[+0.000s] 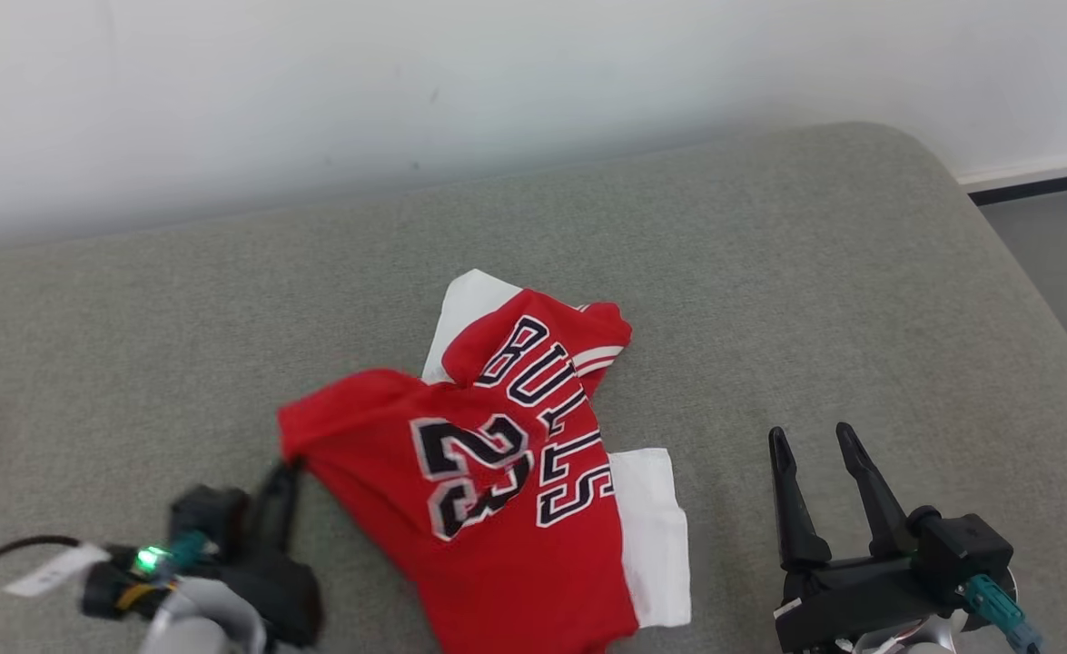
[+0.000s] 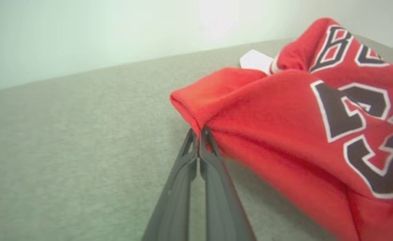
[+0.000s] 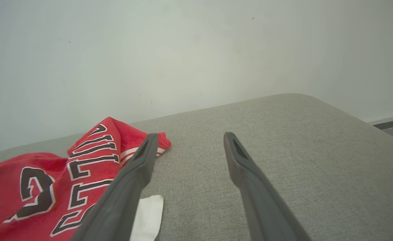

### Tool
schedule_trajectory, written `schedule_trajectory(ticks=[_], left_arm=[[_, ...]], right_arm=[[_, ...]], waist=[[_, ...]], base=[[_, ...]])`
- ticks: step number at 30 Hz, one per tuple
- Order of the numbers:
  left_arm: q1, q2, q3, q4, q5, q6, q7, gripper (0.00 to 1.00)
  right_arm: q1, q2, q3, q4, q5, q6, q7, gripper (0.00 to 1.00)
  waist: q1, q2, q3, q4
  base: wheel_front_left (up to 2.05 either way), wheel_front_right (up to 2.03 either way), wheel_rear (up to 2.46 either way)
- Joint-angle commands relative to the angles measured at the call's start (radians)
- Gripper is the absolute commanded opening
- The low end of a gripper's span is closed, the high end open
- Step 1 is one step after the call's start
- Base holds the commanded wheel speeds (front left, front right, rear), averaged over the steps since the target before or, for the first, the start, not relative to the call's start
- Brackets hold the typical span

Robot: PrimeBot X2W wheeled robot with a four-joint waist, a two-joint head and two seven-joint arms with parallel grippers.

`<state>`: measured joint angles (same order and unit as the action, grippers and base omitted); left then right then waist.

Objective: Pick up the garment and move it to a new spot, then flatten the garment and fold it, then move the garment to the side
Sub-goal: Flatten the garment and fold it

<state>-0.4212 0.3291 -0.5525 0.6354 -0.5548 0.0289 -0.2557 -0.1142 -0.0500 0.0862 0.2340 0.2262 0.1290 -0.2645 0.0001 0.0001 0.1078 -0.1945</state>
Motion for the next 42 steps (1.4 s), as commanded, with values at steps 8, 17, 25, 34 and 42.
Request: schedule_trajectory(ticks=[8, 17, 25, 34, 42], left_arm=[[0.029, 0.149, 0.082, -0.163, -0.006, 0.068, 0.031, 0.00], [0.142, 0.116, 0.100, -0.265, -0.032, 0.140, 0.017, 1.00], [0.267, 0.089, 0.162, -0.422, 0.006, 0.221, -0.008, 1.00], [0.387, 0.065, 0.275, -0.537, 0.073, 0.260, -0.009, 1.00], [0.423, 0.033, 0.302, -0.551, 0.098, 0.235, -0.009, 1.00]], right_arm=[[0.011, -0.001, 0.008, 0.005, 0.010, 0.003, -0.002, 1.00], [0.001, -0.001, 0.025, 0.049, -0.003, 0.004, -0.002, 1.00], [-0.064, -0.001, 0.057, 0.227, -0.020, 0.003, 0.017, 1.00], [-0.153, -0.001, 0.088, 0.447, -0.002, 0.003, 0.053, 1.00], [-0.267, -0.010, 0.075, 0.670, -0.033, 0.003, 0.068, 1.00]], waist=[[-0.0001, -0.0001, -0.010, 0.022], [-0.0001, -0.0001, -0.015, 0.057], [-0.0001, -0.0001, -0.033, 0.126], [-0.0001, -0.0001, -0.053, 0.181], [-0.0001, -0.0001, -0.065, 0.217]], base=[[0.00, 0.00, 0.00], [0.00, 0.00, 0.00], [0.00, 0.00, 0.00], [0.00, 0.00, 0.00], [0.00, 0.00, 0.00]])
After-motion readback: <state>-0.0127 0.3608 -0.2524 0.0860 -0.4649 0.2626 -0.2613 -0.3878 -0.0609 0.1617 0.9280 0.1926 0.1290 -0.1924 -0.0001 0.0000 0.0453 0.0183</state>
